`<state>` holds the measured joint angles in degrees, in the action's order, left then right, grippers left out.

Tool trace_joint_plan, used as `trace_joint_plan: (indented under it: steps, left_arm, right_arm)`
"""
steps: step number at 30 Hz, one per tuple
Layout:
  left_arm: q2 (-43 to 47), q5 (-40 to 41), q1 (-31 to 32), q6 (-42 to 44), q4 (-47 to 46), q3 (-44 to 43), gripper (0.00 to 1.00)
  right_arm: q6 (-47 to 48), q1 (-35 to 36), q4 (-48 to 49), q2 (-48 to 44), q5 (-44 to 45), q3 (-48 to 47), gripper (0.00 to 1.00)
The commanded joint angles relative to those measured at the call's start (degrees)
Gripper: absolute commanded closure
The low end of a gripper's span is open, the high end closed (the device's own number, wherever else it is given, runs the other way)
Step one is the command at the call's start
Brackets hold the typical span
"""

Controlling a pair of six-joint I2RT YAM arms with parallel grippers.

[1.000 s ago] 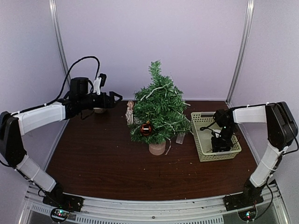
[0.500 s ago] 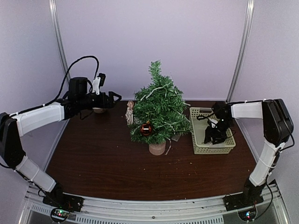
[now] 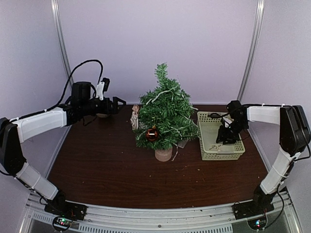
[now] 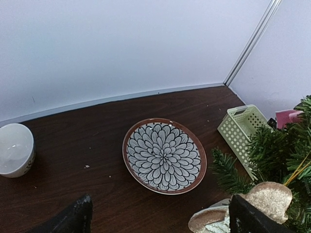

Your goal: Decorate the small christmas tree

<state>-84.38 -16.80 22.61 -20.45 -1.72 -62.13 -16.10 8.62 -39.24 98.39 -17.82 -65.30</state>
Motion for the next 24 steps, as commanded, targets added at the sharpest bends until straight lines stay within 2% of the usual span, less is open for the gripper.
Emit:
trace_joint_plan:
  steps: [1, 9, 13, 24]
  left_arm:
    - [2.09, -0.16, 0.16, 0.86, -1.99, 0.55, 0.02]
    - [2.6, -0.25, 0.24, 1.0, -2.21, 0.86, 0.02]
    - [2.73, -0.24, 0.24, 1.28, -2.41, 0.79, 0.02]
    - [2.24, -0.76, 0.24, 1.29, -2.84, 0.6, 0.02]
  right_arm:
    - [-2.86, -0.22, 0.06, 0.33, 1.58, 2.19, 0.57]
    - [-9.1, -1.31, 6.04, 5.68, -3.2, 0.88, 0.57]
    - [-11.64, -1.5, 7.61, 6.44, -3.38, 0.52, 0.6]
    - [-11.17, -1.57, 6.54, 10.49, -1.9, -3.91, 0.65]
